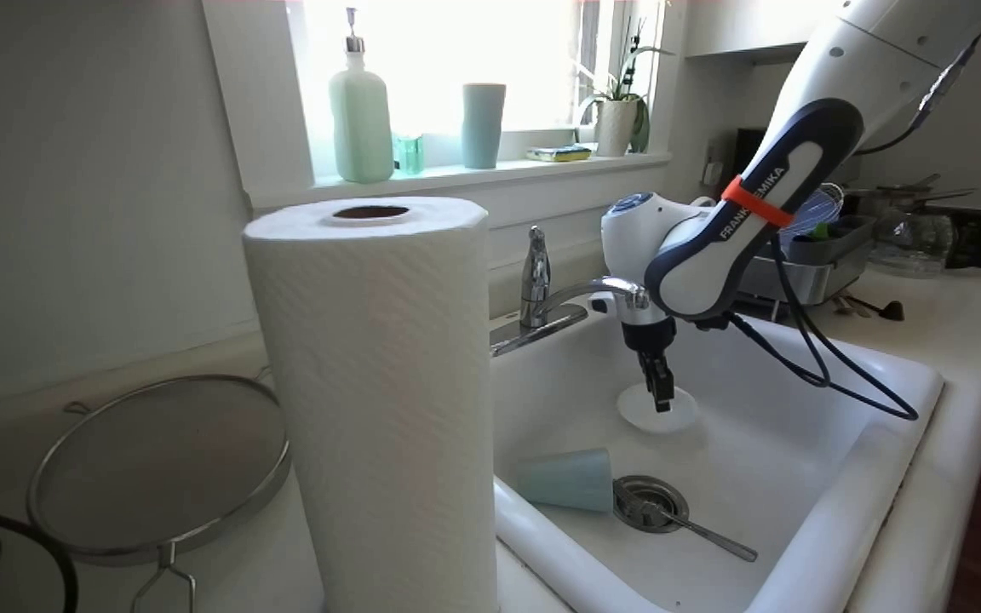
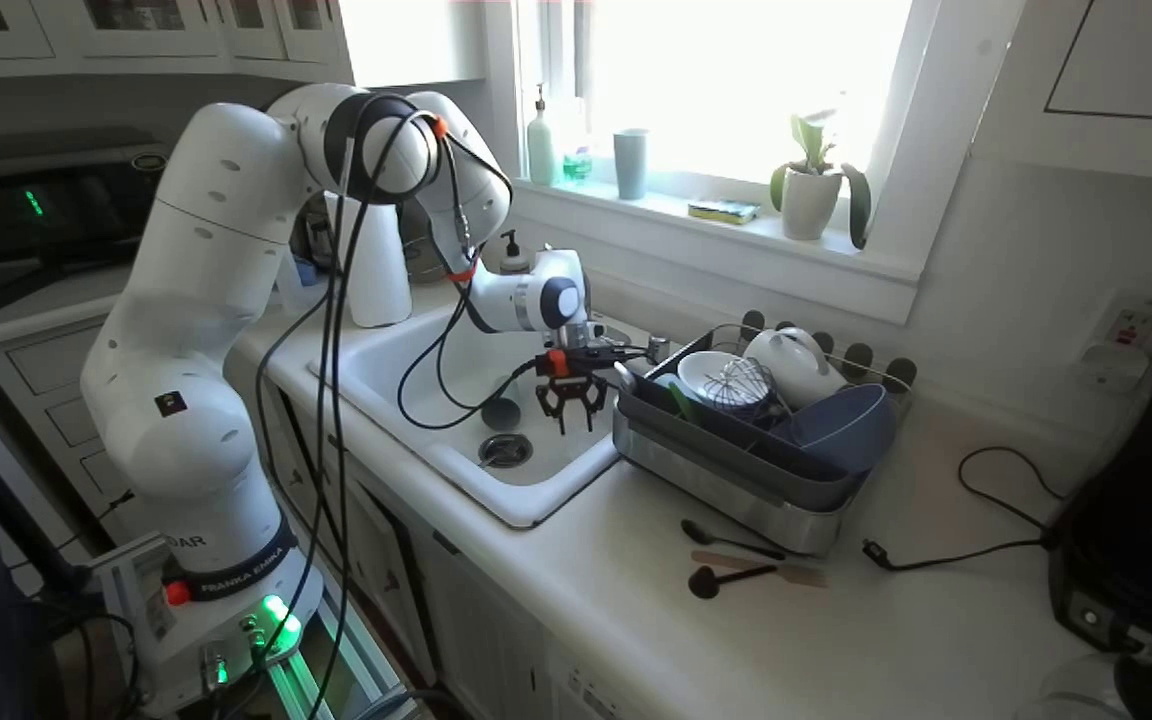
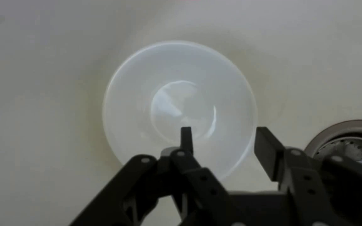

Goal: Remove a white plate from the dishes drying rack and place it in the sink

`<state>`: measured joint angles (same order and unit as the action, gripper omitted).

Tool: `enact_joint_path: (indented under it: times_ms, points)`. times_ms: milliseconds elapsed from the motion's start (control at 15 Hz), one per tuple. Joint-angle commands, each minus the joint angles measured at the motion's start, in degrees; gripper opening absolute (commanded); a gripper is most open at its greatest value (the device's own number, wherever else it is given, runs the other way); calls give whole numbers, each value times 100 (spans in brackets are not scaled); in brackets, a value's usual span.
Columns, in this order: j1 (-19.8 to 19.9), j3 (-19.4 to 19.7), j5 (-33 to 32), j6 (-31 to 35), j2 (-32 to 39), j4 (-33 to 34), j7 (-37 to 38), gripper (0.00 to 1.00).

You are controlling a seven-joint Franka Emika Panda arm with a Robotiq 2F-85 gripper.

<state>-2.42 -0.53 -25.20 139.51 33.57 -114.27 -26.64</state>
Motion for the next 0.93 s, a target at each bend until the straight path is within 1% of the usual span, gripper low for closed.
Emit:
enact_joint_path:
  times_ms: [0, 200, 267, 333, 400, 533, 667, 867]
  points:
    - [13, 10, -127, 50, 159, 161, 0, 85]
    - [43, -15, -78, 36, 202, 206, -38, 89]
    - [51, -27, -59, 33, 187, 204, -44, 94]
    - [70, -57, -10, 12, 160, 203, -67, 94]
    - [79, -88, 48, -42, 90, 194, -70, 99]
    - [116, -191, 224, -173, -68, 176, -103, 100]
    - [182, -351, 548, -446, -315, 119, -139, 100]
    - [400, -729, 1475, -1086, -790, -78, -283, 100]
